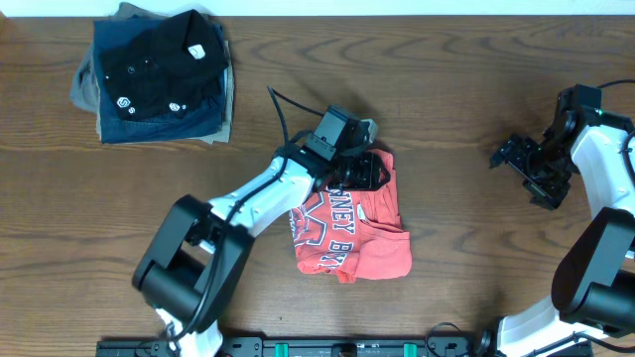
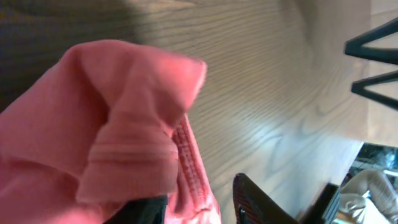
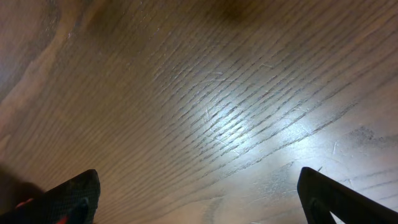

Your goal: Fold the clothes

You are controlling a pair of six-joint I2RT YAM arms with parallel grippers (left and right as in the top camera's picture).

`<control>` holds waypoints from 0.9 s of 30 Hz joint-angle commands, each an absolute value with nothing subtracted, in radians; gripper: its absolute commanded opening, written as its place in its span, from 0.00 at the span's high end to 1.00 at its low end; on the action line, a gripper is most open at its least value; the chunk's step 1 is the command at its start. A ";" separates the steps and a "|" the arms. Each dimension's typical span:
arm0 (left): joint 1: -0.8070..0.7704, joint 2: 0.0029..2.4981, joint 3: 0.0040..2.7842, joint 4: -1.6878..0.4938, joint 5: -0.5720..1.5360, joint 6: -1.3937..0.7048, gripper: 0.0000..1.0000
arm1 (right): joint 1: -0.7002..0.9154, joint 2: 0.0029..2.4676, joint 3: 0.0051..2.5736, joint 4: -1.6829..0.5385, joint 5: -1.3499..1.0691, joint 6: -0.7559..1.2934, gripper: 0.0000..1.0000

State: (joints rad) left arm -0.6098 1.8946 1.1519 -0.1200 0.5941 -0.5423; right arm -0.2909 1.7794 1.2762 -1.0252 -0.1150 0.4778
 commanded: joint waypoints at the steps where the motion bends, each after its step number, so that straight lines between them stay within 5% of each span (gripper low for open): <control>1: -0.617 1.965 1.150 -0.085 0.576 -0.576 0.70 | -0.294 1.773 1.288 -1.025 -0.112 0.466 0.01; 16: -0.693 1.939 1.176 0.122 0.676 -0.620 0.73 | -0.294 1.773 1.288 -1.025 -0.112 0.466 0.01; 23: -0.709 1.940 1.176 0.110 0.642 -0.631 0.55 | -0.294 1.773 1.288 -1.025 -0.112 0.466 0.01; 27: -0.753 1.937 1.176 0.111 0.650 -0.631 0.53 | -0.294 1.773 1.288 -1.025 -0.112 0.466 0.01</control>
